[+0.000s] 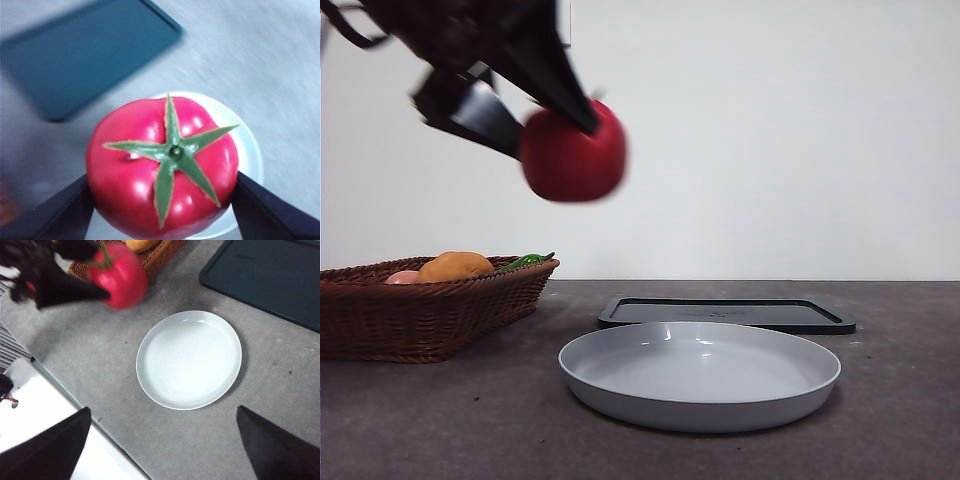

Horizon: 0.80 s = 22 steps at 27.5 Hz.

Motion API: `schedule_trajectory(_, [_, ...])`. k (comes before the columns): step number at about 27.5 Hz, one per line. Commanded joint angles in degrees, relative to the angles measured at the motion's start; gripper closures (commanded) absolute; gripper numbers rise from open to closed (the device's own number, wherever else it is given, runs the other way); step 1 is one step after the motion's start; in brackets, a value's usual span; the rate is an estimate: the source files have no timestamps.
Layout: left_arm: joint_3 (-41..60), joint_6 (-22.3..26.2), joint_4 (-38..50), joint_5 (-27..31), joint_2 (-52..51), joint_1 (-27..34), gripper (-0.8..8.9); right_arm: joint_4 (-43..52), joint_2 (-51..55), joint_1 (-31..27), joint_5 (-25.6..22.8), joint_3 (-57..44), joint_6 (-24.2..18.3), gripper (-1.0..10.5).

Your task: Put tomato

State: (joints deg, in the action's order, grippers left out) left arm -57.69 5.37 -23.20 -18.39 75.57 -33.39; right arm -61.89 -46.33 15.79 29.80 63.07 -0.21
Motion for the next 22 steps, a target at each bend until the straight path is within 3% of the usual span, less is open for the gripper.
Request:
schedule_trajectory(1, [-0.87,-0.04,2.78,-0.26,4.46,-2.91,5.37,0.59,-0.44,0.31,-0.24,1.16,-0.44,4.8])
schedule_trajectory(10, [-0.87,1.51,13.53,2.16,17.27,-9.01,5.37,0.57,-0.44,0.31,-0.24,1.16,-0.44,4.8])
schedule_trajectory(22, [-0.87,1.66,15.26,3.37,23.54,-10.23,5.34,0.57,-0.44,0.31,-0.26,1.16,-0.46,4.8])
